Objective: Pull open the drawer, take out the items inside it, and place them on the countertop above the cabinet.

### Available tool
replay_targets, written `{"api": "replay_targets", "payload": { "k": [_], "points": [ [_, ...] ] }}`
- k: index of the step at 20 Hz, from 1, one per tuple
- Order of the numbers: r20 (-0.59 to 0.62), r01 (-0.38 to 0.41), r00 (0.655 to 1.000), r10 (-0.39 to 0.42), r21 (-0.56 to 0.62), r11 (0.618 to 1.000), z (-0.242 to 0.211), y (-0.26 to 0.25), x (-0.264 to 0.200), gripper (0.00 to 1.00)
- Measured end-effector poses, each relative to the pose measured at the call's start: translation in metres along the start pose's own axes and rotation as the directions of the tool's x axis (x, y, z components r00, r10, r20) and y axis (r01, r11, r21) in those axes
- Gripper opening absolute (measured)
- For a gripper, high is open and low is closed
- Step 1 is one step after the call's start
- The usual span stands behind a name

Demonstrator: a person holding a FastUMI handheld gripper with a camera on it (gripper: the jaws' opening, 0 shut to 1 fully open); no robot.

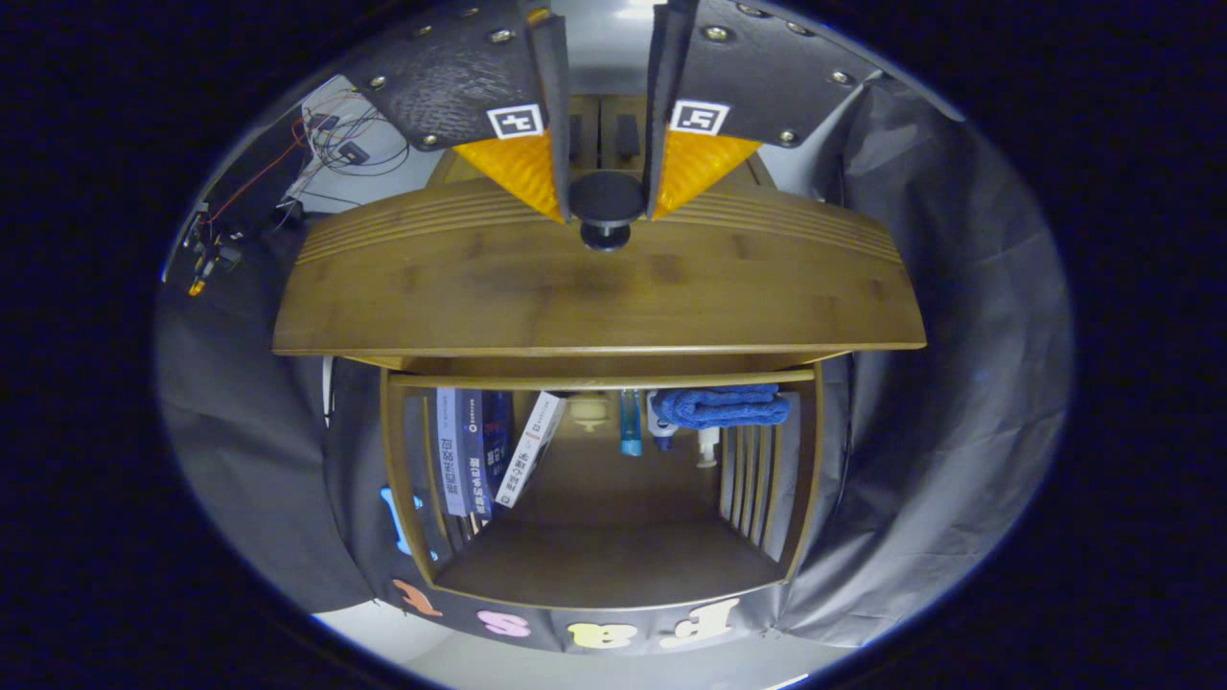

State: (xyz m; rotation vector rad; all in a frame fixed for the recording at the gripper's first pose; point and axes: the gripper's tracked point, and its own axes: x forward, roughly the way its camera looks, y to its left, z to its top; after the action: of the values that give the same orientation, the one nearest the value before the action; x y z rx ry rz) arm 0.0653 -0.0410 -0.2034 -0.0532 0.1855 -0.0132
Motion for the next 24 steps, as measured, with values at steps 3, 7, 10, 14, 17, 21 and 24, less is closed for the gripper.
{"api": "replay_targets", "payload": {
  "k": [3,7,10,14,17,21,24],
  "points": [
    [-0.053,-0.023,0.998,0.020,-0.058,0.998,-0.025,-0.001,-0.010,0.11],
    [-0.012,0.035,0.999,-0.036,-0.016,0.999,0.003,-0.011,-0.028,0.13],
    [-0.004,0.010,1.000,-0.010,0.066,0.998,0.033,-0.007,-0.033,0.31],
    [0.068,0.072,0.995,-0.074,0.034,0.997,0.088,-0.021,-0.019,0.85],
    [0.071,0.069,0.995,-0.073,0.061,0.996,0.116,-0.018,-0.003,1.00],
    [-0.003,0.043,0.999,-0.043,0.062,0.997,0.132,-0.007,0.027,1.00],
    [-0.151,-0.016,0.988,0.022,0.043,0.999,0.119,0.010,0.059,1.00]
  ]
}}
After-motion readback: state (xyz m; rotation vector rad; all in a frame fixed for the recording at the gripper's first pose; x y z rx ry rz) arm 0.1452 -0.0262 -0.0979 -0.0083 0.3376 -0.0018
